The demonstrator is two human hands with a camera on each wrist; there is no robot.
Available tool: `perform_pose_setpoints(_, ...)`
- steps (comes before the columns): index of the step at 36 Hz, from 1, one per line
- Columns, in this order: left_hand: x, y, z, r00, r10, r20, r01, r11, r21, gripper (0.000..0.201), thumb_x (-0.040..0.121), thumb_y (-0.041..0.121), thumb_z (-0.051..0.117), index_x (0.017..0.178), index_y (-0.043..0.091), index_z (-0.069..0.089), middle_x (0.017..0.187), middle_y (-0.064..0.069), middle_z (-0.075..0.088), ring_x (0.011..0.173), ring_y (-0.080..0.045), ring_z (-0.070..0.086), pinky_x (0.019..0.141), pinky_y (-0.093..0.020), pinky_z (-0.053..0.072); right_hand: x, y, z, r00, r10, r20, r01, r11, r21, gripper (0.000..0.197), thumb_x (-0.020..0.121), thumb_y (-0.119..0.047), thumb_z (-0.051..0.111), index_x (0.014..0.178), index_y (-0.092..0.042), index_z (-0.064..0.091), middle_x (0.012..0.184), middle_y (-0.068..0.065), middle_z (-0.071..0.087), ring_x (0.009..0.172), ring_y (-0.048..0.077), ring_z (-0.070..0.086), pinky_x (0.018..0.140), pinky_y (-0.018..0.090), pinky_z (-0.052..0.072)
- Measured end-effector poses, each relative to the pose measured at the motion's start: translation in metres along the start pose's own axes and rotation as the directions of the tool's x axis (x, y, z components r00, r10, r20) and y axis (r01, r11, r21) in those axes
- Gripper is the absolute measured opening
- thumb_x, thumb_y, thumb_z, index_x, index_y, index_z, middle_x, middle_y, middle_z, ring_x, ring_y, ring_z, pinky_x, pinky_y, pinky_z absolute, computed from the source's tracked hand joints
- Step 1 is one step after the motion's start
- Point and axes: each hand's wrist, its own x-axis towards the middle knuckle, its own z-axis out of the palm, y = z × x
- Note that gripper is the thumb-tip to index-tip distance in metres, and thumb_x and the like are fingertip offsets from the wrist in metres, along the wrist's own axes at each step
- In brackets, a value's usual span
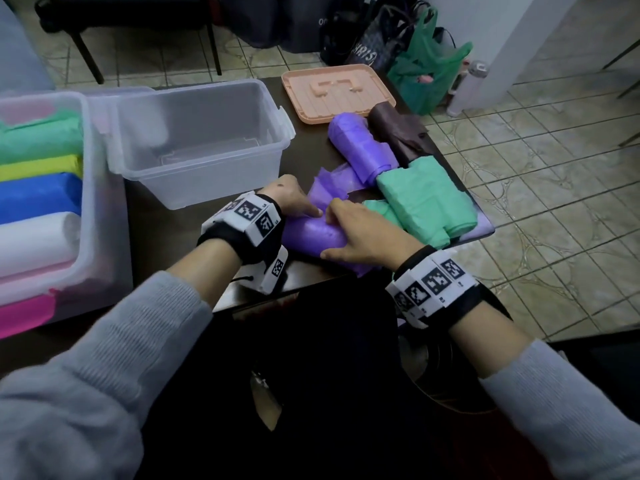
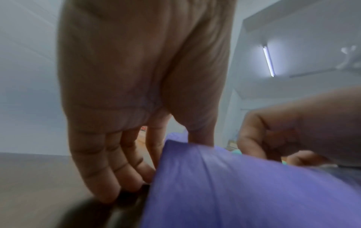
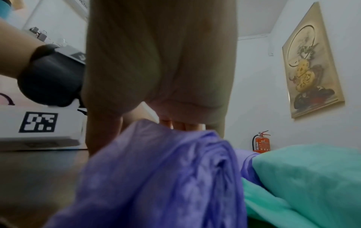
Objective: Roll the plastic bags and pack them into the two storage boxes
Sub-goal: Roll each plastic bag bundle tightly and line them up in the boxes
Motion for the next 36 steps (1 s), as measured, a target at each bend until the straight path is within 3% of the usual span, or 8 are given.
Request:
perform_pose_setpoints(5, 0.000, 0.008, 0.001, 0.999, 0.003, 0.033, -0.003, 1.000, 0.012, 0.048, 0.075, 0.031, 0.077, 0.103, -0.005, 0.064, 0.105, -0.024, 0.066, 0.090, -0.031, 0.065, 0.067, -0.028, 0.043, 0.000, -0.009, 0.007, 0.998, 0.052, 0.044, -0.050, 0.998, -0.040, 0.062, 0.072, -0.039, 0.072, 0.122, -0.011, 0.047, 0.118, 0.012, 0.046, 0.111, 0.030, 0.044, 0.096, 0.042, 0.040)
perform_pose_setpoints(10, -0.001, 0.014, -0.004, 0.999, 0.014, 0.046, -0.010, 0.996, -0.087, 0.031, 0.085, 0.029, 0.069, 0.067, 0.012, 0.051, 0.061, -0.005, 0.048, 0.050, -0.016, 0.043, 0.045, -0.023, 0.039, -0.001, -0.019, 0.010, 0.994, 0.070, 0.082, -0.065, 0.996, -0.061, 0.063, 0.071, -0.036, 0.072, 0.119, -0.006, 0.044, 0.119, 0.014, 0.044, 0.111, 0.033, 0.046, 0.091, 0.041, 0.043)
perform_pose_setpoints(12, 0.000, 0.015, -0.006, 0.999, 0.039, 0.028, -0.034, 0.988, -0.152, 0.023, 0.087, 0.024, 0.067, 0.070, 0.013, 0.057, 0.064, -0.003, 0.051, 0.054, -0.014, 0.047, 0.048, -0.019, 0.045, -0.002, -0.022, 0.011, 0.993, 0.064, 0.102, -0.056, 0.996, -0.075, 0.063, 0.071, -0.032, 0.074, 0.116, -0.006, 0.039, 0.118, 0.014, 0.047, 0.109, 0.032, 0.050, 0.083, 0.038, 0.042)
perform_pose_setpoints(15, 0.001, 0.015, -0.008, 0.998, 0.056, 0.003, -0.053, 0.971, -0.234, 0.021, 0.085, 0.021, 0.070, 0.094, 0.004, 0.064, 0.084, -0.009, 0.058, 0.076, -0.021, 0.056, 0.078, -0.033, 0.053, -0.003, -0.025, 0.011, 0.995, 0.056, 0.079, -0.042, 0.984, -0.174, 0.060, 0.074, -0.026, 0.071, 0.117, -0.006, 0.036, 0.120, 0.013, 0.049, 0.110, 0.030, 0.053, 0.081, 0.037, 0.040)
perform_pose_setpoints(20, 0.001, 0.024, -0.024, 0.983, 0.074, -0.170, -0.127, 0.936, -0.328, 0.018, 0.081, 0.022, 0.073, 0.086, 0.008, 0.063, 0.085, -0.010, 0.058, 0.079, -0.020, 0.056, 0.085, -0.040, 0.054, -0.002, -0.024, 0.006, 0.999, 0.002, -0.043, -0.017, 0.940, -0.340, 0.054, 0.076, -0.014, 0.066, 0.122, -0.009, 0.040, 0.123, 0.012, 0.040, 0.112, 0.030, 0.044, 0.081, 0.040, 0.039)
perform_pose_setpoints(26, -0.003, 0.036, -0.037, 0.963, 0.091, -0.254, -0.185, 0.909, -0.375, 0.019, 0.085, 0.022, 0.069, 0.072, 0.012, 0.059, 0.083, -0.005, 0.058, 0.072, -0.016, 0.055, 0.058, -0.025, 0.046, -0.001, -0.014, 0.000, 0.995, -0.070, -0.069, 0.043, 0.940, -0.338, 0.058, 0.076, -0.013, 0.062, 0.129, -0.015, 0.039, 0.122, 0.006, 0.043, 0.113, 0.027, 0.044, 0.079, 0.038, 0.032)
perform_pose_setpoints(31, -0.001, 0.037, -0.036, 0.952, 0.053, -0.300, -0.165, 0.918, -0.362, 0.020, 0.084, 0.023, 0.068, 0.094, 0.006, 0.065, 0.086, -0.008, 0.057, 0.080, -0.018, 0.056, 0.060, -0.026, 0.044, -0.006, -0.009, 0.003, 0.996, -0.040, -0.076, 0.009, 0.927, -0.374, 0.067, 0.073, -0.015, 0.064, 0.134, -0.021, 0.038, 0.128, 0.003, 0.040, 0.119, 0.026, 0.035, 0.086, 0.038, 0.028)
perform_pose_setpoints(36, 0.005, 0.037, -0.030, 0.951, 0.036, -0.309, -0.144, 0.931, -0.336, 0.027, 0.086, 0.023, 0.066, 0.066, 0.013, 0.051, 0.073, -0.004, 0.054, 0.072, -0.018, 0.054, 0.054, -0.024, 0.044, -0.006, -0.003, 0.006, 1.000, -0.020, -0.024, 0.011, 0.935, -0.356, 0.068, 0.075, -0.015, 0.062, 0.137, -0.021, 0.036, 0.129, 0.004, 0.040, 0.119, 0.025, 0.034, 0.086, 0.038, 0.030)
